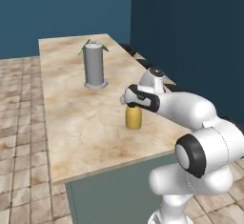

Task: Place the pitcher and cup on the dining counter for serving.

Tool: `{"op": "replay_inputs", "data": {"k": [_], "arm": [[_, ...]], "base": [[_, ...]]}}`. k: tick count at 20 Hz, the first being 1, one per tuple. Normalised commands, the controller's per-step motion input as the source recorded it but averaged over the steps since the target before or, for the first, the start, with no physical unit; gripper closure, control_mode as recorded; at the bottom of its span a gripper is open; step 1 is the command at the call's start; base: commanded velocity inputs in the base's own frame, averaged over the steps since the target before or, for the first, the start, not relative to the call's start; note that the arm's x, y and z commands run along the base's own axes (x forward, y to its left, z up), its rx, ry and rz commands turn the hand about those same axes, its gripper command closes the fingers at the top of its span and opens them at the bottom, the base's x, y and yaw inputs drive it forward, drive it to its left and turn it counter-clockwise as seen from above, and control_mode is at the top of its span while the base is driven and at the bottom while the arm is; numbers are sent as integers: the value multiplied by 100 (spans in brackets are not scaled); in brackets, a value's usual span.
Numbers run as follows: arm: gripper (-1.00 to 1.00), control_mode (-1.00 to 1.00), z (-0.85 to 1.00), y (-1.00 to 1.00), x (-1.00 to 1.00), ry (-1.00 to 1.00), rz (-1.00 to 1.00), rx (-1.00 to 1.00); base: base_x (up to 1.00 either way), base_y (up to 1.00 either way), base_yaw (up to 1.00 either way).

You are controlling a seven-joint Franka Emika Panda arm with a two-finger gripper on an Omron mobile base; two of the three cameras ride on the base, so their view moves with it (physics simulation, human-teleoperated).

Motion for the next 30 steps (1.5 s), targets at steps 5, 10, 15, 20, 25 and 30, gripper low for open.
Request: {"op": "replay_inputs", "data": {"k": [5,10,15,20,25,30], "arm": [[100,-100,-40,0,-2,-5,0,-4],[100,-100,-35,1,-2,-8,0,-8],[100,-100,-17,0,0,-2,0,-2],[-100,-100,-21,-1,-11,-1,0,0],[-100,-100,0,0,-1,0,0,0],[-100,-100,16,-6,-29,-8,0,0]], "base": [[0,0,0],[0,0,0],[0,0,0],[0,0,0],[0,0,0],[0,0,0]]}}
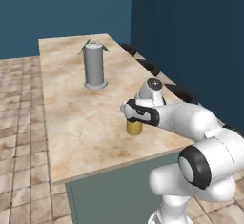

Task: Place the pitcher and cup on the dining counter for serving.

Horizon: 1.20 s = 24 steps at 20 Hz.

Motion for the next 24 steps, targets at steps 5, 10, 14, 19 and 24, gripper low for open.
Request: {"op": "replay_inputs", "data": {"k": [5,10,14,19,24], "arm": [[-100,-100,44,-13,-45,-11,0,0],[-100,-100,55,-17,-57,-8,-3,0],[-100,-100,67,-5,-64,1,-4,0],[-100,-100,81,-6,-69,11,-6,0],[-100,-100,75,-27,-63,20,-1,3]], "base": [[0,0,0],[0,0,0],[0,0,0],[0,0,0],[0,0,0]]}}
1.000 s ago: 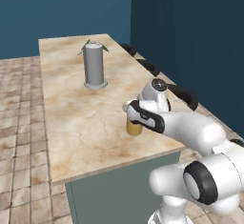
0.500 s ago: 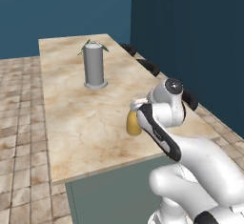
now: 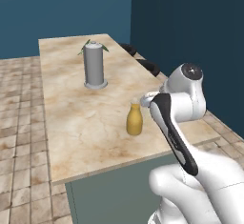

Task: Place the pitcher and cup on the dining counter for serving.

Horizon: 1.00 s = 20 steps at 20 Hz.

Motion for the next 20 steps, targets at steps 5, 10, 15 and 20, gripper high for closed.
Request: {"op": "replay_inputs", "data": {"k": [5,10,15,20], "arm": [[-100,-100,9,-8,-36,0,0,1],[-100,-100,0,0,-1,0,0,0],[-100,-100,0,0,-21,0,0,0],[-100,100,0,0,0,0,0,0]], "base": [[0,0,0],[0,0,0],[0,0,0],[-76,0,-7]]}}
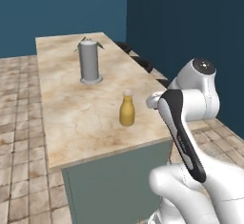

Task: Place the pitcher and cup on the dining counter for serving.

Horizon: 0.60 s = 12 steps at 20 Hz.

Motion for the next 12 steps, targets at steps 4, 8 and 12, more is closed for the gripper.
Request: {"op": "replay_inputs", "data": {"k": [4,8,12], "arm": [[-100,100,0,0,0,0,0,0],[-100,100,0,0,0,0,0,0],[-100,100,0,0,0,0,0,0]], "base": [[-91,0,-54],[-81,7,-80],[-53,16,-90]]}}
